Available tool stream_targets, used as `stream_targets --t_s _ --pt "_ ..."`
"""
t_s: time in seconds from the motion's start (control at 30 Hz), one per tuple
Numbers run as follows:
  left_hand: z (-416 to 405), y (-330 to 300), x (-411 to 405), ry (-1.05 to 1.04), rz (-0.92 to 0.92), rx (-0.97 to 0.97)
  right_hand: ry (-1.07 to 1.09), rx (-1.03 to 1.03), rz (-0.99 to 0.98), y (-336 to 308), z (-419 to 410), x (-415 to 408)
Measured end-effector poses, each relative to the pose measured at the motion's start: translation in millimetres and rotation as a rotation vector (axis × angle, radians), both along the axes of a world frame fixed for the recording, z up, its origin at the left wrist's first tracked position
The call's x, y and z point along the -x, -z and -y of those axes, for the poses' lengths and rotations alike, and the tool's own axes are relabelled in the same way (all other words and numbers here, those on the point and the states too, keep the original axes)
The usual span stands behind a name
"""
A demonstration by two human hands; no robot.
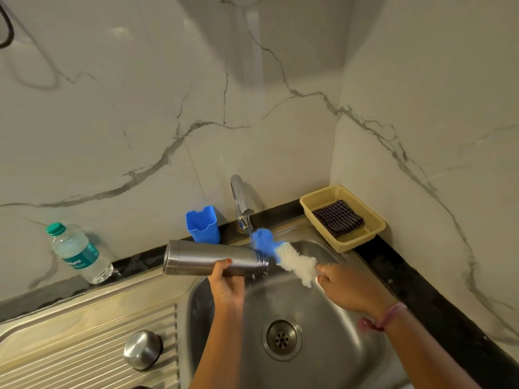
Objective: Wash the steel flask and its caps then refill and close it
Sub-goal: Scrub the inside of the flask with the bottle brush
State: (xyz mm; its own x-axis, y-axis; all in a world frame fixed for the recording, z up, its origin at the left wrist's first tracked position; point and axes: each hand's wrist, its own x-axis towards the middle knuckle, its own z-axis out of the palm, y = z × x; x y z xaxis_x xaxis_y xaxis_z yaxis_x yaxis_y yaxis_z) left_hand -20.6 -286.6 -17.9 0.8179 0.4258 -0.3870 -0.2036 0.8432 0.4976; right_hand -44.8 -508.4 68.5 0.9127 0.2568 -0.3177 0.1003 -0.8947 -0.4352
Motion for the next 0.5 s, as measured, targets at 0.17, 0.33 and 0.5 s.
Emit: stream_targets --t_s 0.17,0.33,0.5 --pt "-8.1 8.0 -3.3 0.036 0.059 -0.015 0.107 -0.112 -0.164 2.4 35.2 6.2" --pt "1.6 8.5 -10.6 0.103 0.089 0.036 0.170 -0.090 -0.235 8.4 50.5 11.3" --pt "12.3 12.2 -15.0 0.227 0.049 -0.024 0.229 -0.149 -0.254 17.6 54.1 14.3"
